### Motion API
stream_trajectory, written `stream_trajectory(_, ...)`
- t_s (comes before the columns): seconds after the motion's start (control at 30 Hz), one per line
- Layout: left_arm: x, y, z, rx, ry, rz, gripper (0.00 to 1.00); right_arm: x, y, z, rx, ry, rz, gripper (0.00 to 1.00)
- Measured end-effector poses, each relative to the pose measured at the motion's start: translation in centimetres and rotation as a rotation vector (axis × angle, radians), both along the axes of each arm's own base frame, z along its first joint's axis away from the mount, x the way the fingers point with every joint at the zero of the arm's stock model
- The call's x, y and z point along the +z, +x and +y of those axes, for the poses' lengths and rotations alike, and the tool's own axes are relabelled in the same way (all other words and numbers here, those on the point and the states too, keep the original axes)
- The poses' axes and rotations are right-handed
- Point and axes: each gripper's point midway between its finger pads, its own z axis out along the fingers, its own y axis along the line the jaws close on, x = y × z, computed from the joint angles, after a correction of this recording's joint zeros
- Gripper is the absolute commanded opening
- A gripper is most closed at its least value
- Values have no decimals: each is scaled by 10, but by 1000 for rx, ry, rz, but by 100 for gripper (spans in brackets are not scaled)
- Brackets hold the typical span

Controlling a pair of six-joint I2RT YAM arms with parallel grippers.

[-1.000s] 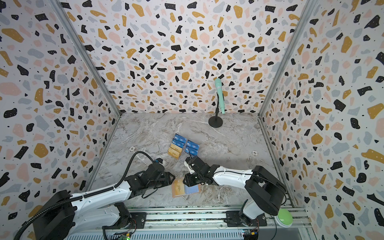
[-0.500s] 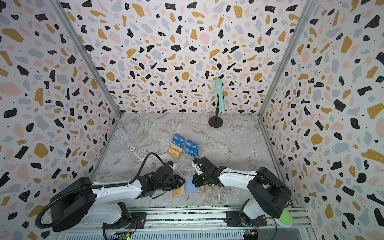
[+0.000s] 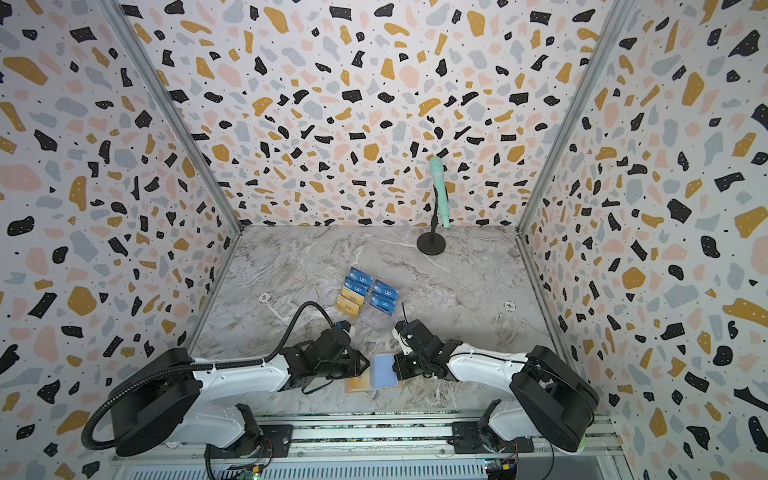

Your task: Put the credit cards into the card holder

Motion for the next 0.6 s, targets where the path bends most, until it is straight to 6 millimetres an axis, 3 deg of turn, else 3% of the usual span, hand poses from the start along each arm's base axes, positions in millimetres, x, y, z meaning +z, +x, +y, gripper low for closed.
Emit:
stream_trajectory(0.27,13,-1,-20,-18,-84,37,37,1,0,0,-1,-6,4,10)
stream_trajectory(0.6,-3,-4,-35,-7,-115,110,37,1,0,0,-1,-8,5,10)
